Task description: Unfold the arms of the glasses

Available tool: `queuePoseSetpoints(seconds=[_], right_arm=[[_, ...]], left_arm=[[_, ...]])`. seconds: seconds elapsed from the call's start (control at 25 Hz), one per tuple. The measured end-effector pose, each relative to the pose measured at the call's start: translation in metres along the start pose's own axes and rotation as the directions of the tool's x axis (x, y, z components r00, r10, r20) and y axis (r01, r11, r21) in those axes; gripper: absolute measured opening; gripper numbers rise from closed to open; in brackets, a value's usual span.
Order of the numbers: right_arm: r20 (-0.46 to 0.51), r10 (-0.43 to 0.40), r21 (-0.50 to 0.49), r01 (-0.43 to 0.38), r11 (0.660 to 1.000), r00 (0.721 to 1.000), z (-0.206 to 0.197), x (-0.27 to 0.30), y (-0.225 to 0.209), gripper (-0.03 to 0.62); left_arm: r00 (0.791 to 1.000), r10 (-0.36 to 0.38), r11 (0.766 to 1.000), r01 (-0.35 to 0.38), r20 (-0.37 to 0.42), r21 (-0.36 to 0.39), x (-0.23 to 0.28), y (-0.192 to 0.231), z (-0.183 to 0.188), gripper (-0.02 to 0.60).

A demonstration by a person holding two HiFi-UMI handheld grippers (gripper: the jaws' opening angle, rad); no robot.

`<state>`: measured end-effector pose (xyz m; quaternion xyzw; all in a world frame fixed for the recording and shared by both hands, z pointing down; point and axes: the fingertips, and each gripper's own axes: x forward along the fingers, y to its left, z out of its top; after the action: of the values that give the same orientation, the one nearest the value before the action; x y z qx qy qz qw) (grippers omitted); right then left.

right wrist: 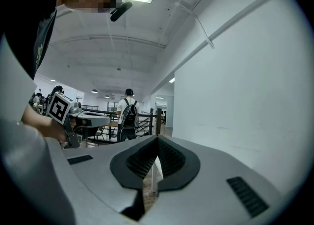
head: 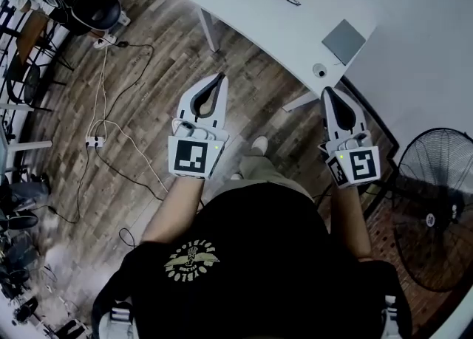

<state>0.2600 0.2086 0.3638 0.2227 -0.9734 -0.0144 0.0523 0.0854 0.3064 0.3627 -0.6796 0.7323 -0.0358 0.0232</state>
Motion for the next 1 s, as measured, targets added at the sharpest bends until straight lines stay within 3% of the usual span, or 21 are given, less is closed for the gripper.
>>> queuePoseSetpoints(seconds=[0.44, 0.72, 0.88, 1.0], right_arm=[[-0.004, 0.063, 0.019, -0.063, 0.998, 0.998, 0.001, 0.050, -0.019, 0.000], [0.027, 0.088, 0.015, -0.089, 0.996, 0.996, 0.009, 0.076, -0.050, 0.000], [0.038, 0.090, 0.007, -0.091, 0.996, 0.995, 0.008, 0.082, -0.079, 0.000], [0.045, 0.082, 0.022, -0.083, 0.996, 0.996, 0.006, 0.084, -0.102, 0.000]], left_arm=[[0.998, -0.008, 1.000, 0.008, -0.059, -0.012, 0.044, 0.020, -0.009, 0.008], [0.998, -0.006, 1.000, 0.006, -0.069, 0.002, 0.078, 0.025, 0.004, 0.008], [0.998, 0.001, 0.998, -0.005, -0.068, -0.056, 0.106, 0.025, 0.006, 0.008], [0.998, 0.006, 0.998, -0.009, -0.064, -0.055, 0.120, 0.022, 0.010, 0.008]])
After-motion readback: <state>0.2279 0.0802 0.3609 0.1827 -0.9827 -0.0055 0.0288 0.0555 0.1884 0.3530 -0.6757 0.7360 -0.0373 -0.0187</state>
